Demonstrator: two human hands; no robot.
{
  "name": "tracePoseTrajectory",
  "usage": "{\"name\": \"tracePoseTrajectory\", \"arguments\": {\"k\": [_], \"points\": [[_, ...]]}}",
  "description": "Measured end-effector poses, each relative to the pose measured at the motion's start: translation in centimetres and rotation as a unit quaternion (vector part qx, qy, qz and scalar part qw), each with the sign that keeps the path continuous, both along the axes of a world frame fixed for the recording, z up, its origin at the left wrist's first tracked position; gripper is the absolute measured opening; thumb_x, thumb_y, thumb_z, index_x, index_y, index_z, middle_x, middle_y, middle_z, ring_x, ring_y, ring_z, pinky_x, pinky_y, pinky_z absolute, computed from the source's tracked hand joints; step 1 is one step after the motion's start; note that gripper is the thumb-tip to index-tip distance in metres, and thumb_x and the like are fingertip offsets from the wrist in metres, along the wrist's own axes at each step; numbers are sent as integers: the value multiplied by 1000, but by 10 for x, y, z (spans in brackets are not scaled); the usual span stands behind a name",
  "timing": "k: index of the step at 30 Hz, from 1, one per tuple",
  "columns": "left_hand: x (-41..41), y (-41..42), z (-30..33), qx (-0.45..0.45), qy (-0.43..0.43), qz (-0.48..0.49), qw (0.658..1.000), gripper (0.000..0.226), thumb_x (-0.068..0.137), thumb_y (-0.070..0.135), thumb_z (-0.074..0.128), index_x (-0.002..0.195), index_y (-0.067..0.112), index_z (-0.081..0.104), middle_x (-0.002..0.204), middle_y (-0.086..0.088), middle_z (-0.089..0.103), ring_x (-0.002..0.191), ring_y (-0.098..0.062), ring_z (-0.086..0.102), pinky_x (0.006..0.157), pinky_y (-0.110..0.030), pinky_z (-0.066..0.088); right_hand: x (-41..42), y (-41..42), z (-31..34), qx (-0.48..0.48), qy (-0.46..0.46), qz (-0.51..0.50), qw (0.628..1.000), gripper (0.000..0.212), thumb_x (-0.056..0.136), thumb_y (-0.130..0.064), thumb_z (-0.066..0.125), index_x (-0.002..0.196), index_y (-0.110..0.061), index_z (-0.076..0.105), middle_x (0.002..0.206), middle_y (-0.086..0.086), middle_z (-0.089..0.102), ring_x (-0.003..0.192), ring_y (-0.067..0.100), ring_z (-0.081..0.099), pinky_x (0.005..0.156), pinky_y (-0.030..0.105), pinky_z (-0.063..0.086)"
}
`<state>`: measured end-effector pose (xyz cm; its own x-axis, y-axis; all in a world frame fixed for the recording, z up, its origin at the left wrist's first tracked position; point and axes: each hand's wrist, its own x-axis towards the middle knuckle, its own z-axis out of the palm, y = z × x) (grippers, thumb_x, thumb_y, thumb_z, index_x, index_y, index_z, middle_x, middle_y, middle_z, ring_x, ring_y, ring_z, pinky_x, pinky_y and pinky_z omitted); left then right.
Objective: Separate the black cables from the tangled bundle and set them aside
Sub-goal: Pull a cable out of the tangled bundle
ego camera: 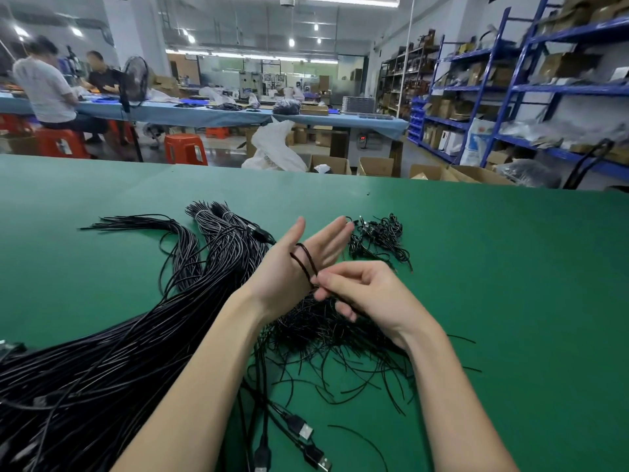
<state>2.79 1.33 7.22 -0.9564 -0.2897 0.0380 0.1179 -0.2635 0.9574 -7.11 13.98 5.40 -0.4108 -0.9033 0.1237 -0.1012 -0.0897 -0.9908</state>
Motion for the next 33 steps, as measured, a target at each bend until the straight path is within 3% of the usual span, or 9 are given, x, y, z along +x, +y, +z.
{"name": "tracePoseTrajectory", "arguments": {"k": [7,10,12,14,18,21,25,29,33], "points": [[12,-2,0,-72,47,-179,980,70,105,43,-4,157,4,22,163,-13,29,151,-22,28,125,-39,16,-9,2,-23,128,158,-60,977,49,71,-70,78,65,-21,75,54,-6,60,46,6,49,50,13,39],[13,-3,1,-129,-9,-269,954,76,104,45,1,153,-5,30,157,-25,34,148,-32,34,124,-39,22,-22,12,-17,150,273,-61,948,3,87,-34,80,84,-33,79,79,-12,76,71,2,68,69,24,58],[13,-2,2,-148,-71,-313,936,77,105,45,5,148,-12,33,153,-35,33,145,-38,38,123,-36,25,-31,20,-11,176,337,-48,924,26,90,-23,71,73,-42,75,69,-17,72,61,-2,58,63,28,53],[7,1,1,-180,-131,-344,912,77,106,45,5,148,-14,31,154,-35,31,146,-35,37,123,-32,25,-33,24,-2,173,357,-64,916,18,81,-37,73,70,-51,73,69,-17,71,61,-1,58,63,22,48],[-11,10,-10,-252,-232,-286,895,77,104,54,6,153,1,34,159,-11,37,148,-15,33,126,-32,16,-25,19,13,162,423,-133,882,15,65,-53,55,71,-53,68,78,-17,72,79,9,65,73,35,56],[-14,8,-16,-264,-164,-169,935,77,100,63,10,159,16,27,162,0,33,149,-7,30,126,-32,12,-20,16,24,125,449,-170,868,12,76,-47,61,80,-54,70,82,-25,72,84,4,66,76,32,55],[-18,-1,-22,-182,-86,-80,976,83,95,67,13,159,16,23,165,-4,23,151,-11,25,127,-37,12,-13,10,21,32,364,-185,912,13,92,-30,71,94,-36,82,66,-34,66,65,-12,61,61,4,40],[-16,-8,-20,2,5,-10,1000,64,106,52,15,156,16,31,161,-1,36,144,-11,40,124,-40,24,-8,5,10,-10,145,-92,985,15,98,-18,67,104,-20,81,77,-6,76,51,1,50,48,14,40],[-4,-11,-11,99,85,-85,988,62,106,46,19,153,9,37,155,-6,46,144,-16,41,120,-34,28,-5,0,-10,11,-21,-18,1000,15,95,-22,70,93,-12,81,72,1,68,47,5,41,41,14,31]]}}
